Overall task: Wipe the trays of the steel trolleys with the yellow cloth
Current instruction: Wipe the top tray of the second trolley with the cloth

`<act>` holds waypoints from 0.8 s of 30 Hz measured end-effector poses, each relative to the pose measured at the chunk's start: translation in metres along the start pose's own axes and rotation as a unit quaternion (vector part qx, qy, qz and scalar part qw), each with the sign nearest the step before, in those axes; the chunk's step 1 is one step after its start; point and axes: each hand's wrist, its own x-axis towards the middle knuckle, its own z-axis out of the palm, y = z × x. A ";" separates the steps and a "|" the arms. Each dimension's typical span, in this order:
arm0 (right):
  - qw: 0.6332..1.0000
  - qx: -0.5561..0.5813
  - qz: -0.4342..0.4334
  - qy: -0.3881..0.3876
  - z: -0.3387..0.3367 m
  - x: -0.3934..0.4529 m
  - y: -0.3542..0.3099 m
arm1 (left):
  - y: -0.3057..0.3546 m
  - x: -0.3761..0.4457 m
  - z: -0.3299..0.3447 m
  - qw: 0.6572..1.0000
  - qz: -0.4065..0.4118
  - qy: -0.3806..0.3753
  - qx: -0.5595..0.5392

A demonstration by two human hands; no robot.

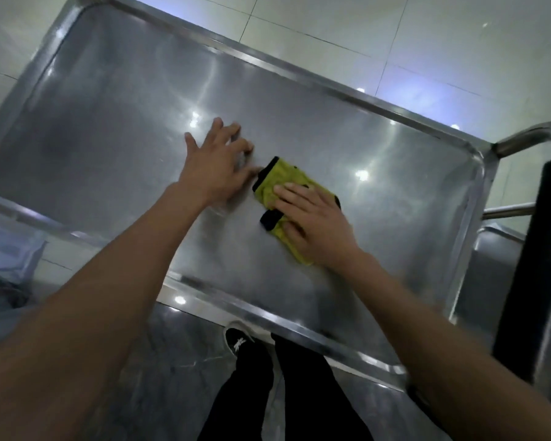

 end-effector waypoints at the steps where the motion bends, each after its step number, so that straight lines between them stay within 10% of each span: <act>1: 1.000 0.006 -0.003 -0.005 0.007 -0.015 -0.017 | 0.004 -0.002 0.001 0.999 0.002 -0.018 0.032; 12: 0.997 0.071 -0.018 0.037 0.052 -0.126 -0.094 | 0.031 -0.023 0.011 0.997 -0.015 -0.071 0.028; 24: 0.991 0.055 0.099 0.075 0.001 -0.094 -0.012 | 0.066 -0.018 0.007 0.997 -0.022 -0.063 0.048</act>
